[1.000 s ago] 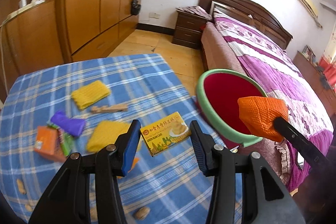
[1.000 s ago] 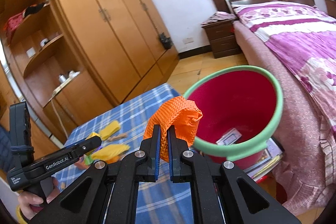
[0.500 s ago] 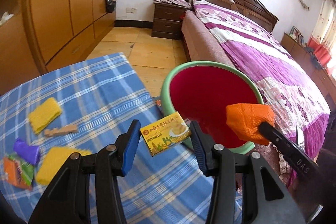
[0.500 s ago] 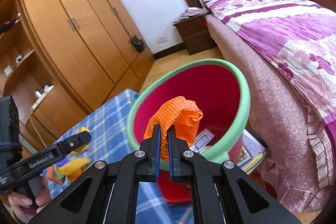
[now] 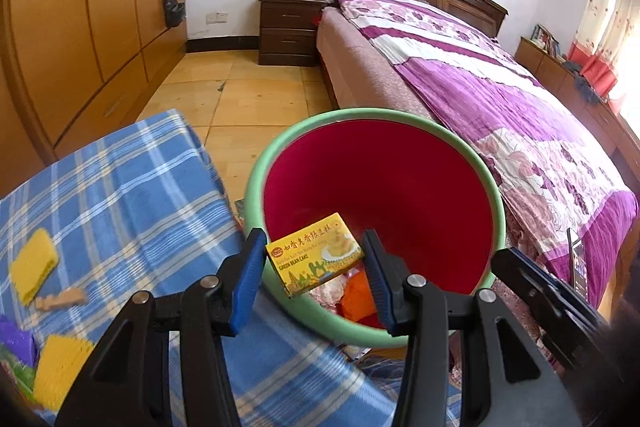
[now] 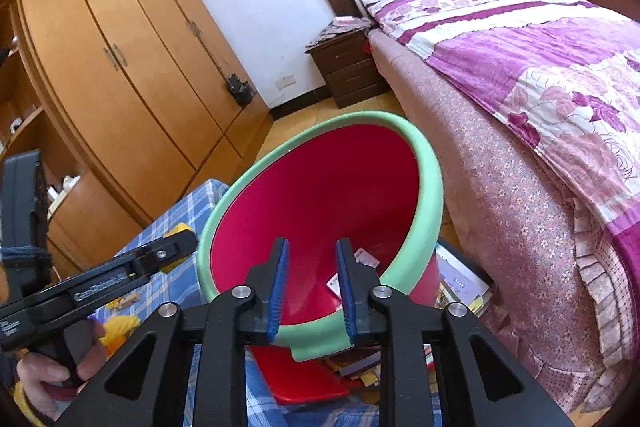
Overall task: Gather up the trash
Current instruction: 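Carry both items over the red bin and open both tools, then move both tools back over the table toward the remaining trash, then grasp the orange box with the left tool while the right tool grasps the yellow foam net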
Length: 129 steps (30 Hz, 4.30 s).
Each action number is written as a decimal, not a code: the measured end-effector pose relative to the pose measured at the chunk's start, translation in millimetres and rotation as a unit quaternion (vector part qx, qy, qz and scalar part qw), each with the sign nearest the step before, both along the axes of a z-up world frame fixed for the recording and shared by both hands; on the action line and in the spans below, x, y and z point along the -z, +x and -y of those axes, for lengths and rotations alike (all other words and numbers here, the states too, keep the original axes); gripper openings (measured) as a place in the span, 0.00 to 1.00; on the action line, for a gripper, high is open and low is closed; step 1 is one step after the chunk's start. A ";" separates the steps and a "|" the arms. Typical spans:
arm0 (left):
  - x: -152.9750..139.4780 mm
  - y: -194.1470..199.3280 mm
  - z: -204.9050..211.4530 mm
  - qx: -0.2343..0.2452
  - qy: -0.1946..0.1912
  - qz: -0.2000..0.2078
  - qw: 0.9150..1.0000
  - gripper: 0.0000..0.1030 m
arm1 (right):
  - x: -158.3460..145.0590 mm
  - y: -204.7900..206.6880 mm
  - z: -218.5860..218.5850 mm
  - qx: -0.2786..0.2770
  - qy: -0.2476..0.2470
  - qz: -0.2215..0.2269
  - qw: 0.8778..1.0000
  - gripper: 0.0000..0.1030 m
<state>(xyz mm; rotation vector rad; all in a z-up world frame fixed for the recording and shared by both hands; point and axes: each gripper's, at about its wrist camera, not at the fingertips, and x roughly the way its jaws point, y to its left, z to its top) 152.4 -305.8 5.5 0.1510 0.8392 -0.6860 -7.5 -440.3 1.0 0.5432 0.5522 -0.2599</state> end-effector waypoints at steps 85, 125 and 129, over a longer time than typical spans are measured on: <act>31.6 -17.4 -336.3 -0.310 -0.026 -0.022 0.950 0.47 | 3.5 41.4 -209.9 -0.219 -0.047 -0.100 0.969 0.57; 8.4 -47.7 -361.2 -0.321 -0.064 -0.008 0.945 0.47 | -1.4 96.3 -238.2 -0.270 0.010 -0.064 0.961 0.23; -0.8 -53.8 -352.9 -0.308 -0.074 -0.002 0.949 0.47 | -10.0 82.4 -231.7 -0.264 0.004 -0.052 0.963 0.23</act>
